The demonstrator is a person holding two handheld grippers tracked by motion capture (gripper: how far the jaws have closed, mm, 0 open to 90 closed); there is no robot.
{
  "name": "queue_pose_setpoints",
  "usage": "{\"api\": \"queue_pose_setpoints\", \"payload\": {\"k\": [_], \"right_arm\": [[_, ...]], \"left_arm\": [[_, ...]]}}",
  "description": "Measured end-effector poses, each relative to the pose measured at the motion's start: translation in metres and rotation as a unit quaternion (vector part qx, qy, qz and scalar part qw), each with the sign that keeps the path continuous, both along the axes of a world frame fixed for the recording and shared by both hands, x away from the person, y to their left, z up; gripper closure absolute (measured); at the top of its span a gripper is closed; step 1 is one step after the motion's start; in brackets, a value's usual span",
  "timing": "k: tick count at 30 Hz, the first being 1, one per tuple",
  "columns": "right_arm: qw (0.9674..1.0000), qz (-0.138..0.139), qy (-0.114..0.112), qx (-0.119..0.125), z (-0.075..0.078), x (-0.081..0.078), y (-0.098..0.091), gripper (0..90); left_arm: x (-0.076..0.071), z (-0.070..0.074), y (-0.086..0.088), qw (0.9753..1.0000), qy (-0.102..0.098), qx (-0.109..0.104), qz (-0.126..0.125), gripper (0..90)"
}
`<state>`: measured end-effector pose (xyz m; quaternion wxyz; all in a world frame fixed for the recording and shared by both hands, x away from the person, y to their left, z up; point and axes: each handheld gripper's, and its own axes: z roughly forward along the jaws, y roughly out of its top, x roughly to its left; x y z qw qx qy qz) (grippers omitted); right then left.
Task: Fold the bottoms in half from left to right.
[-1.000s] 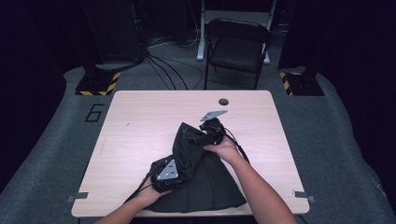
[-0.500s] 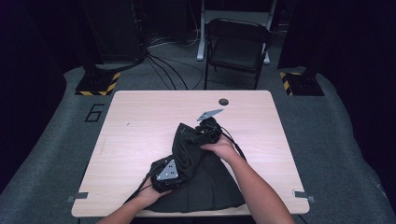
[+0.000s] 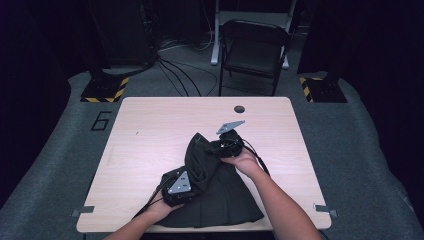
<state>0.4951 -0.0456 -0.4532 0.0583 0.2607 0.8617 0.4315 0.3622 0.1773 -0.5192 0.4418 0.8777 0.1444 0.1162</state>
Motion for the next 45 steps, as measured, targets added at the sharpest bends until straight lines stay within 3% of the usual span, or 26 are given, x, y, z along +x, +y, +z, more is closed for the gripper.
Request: {"api": "queue_pose_setpoints", "payload": {"k": [4, 7, 12, 13, 16, 19, 25, 32, 37, 40, 44, 45], "right_arm": [[0.9999, -0.004, -0.016, -0.002, 0.002, -0.006, -0.006, 69.1], [0.9996, -0.006, -0.026, 0.002, 0.002, -0.01, -0.012, 72.6], [0.9993, -0.014, -0.035, 0.006, 0.003, -0.014, -0.02, 74.6], [0.9989, -0.014, -0.044, 0.009, 0.004, -0.015, -0.022, 75.0], [0.9986, -0.015, -0.049, 0.013, 0.004, -0.015, -0.023, 75.3], [0.9985, -0.02, -0.048, 0.018, 0.004, -0.016, -0.025, 75.3], [0.9981, -0.023, -0.052, 0.023, 0.003, -0.018, -0.026, 75.3], [0.998, -0.023, -0.054, 0.022, 0.005, -0.021, -0.024, 75.3], [0.9979, -0.02, -0.058, 0.022, 0.006, -0.022, -0.024, 75.3], [0.998, -0.021, -0.055, 0.023, 0.006, -0.022, -0.024, 75.3], [0.998, -0.017, -0.056, 0.023, 0.006, -0.023, -0.024, 75.3], [0.998, -0.018, -0.056, 0.024, 0.007, -0.024, -0.023, 75.3]], "left_arm": [[0.0, 0.0, 0.0, 1.0, -0.001, -0.001, 0.001, 82.7], [0.001, 0.002, 0.002, 0.9999, 0.009, -0.008, -0.006, 79.0], [-0.002, 0.01, 0.003, 0.9998, 0.016, -0.013, -0.007, 64.8], [-0.004, 0.013, 0.004, 0.9997, 0.018, -0.016, -0.001, 56.9], [-0.007, 0.025, 0.01, 0.9991, 0.025, -0.027, 0.022, 49.8], [-0.009, 0.037, 0.022, 0.9967, 0.04, -0.058, 0.042, 43.7], [-0.005, 0.062, 0.046, 0.9911, 0.041, -0.103, 0.073, 34.3], [0.016, 0.084, 0.046, 0.9836, 0.041, -0.136, 0.111, 26.3], [0.03, 0.088, 0.026, 0.9795, 0.038, -0.135, 0.145, 21.0], [0.037, 0.086, 0.013, 0.9808, 0.029, -0.116, 0.154, 16.5], [0.043, 0.084, 0.002, 0.977, 0.024, -0.117, 0.177, 15.0], [0.045, 0.085, 0.001, 0.9773, 0.022, -0.112, 0.179, 14.4]]}}
